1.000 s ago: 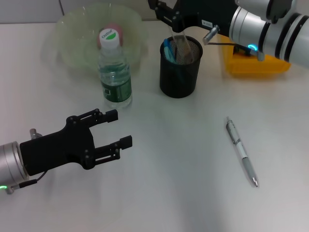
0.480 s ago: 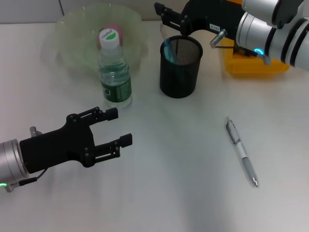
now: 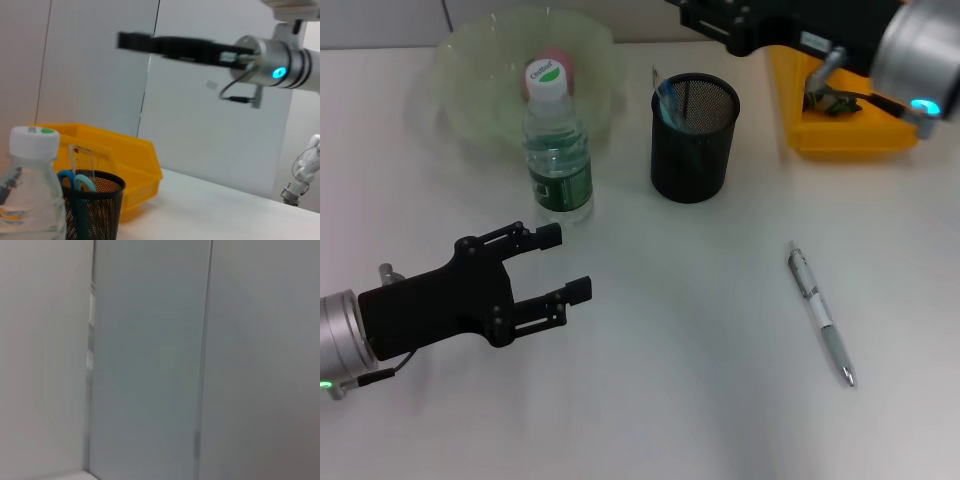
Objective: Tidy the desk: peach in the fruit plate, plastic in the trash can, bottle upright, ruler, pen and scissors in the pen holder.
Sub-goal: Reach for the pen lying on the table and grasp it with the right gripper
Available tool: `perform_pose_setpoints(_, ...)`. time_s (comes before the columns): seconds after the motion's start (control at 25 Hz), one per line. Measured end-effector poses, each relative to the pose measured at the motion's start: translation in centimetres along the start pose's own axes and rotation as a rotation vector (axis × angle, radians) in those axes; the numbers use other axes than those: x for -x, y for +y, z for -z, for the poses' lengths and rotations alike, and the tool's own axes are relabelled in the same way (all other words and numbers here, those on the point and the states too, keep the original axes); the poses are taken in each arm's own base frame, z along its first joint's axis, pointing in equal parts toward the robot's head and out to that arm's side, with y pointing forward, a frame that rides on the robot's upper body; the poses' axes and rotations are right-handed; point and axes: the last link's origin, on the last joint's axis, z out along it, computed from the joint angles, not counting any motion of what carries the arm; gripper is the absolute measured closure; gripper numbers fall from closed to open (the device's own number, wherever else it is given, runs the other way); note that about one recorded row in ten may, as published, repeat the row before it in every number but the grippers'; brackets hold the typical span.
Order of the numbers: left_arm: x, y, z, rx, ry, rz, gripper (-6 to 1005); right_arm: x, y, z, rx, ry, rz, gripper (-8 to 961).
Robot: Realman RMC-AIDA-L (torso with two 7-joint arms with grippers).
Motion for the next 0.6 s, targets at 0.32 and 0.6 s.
perform_pose_setpoints(0.32, 0.0, 0.1, 0.2, -0.004, 0.006, 0.0, 246, 1.6, -2.1, 6.0, 0.158, 0.07, -0.278, 382)
perform_pose_setpoints(0.6, 0.0, 0.0, 0.1, -0.001, 0.006, -0.004, 247, 3.3, -3.0, 9.5, 0.132, 0.4, -0.351, 383)
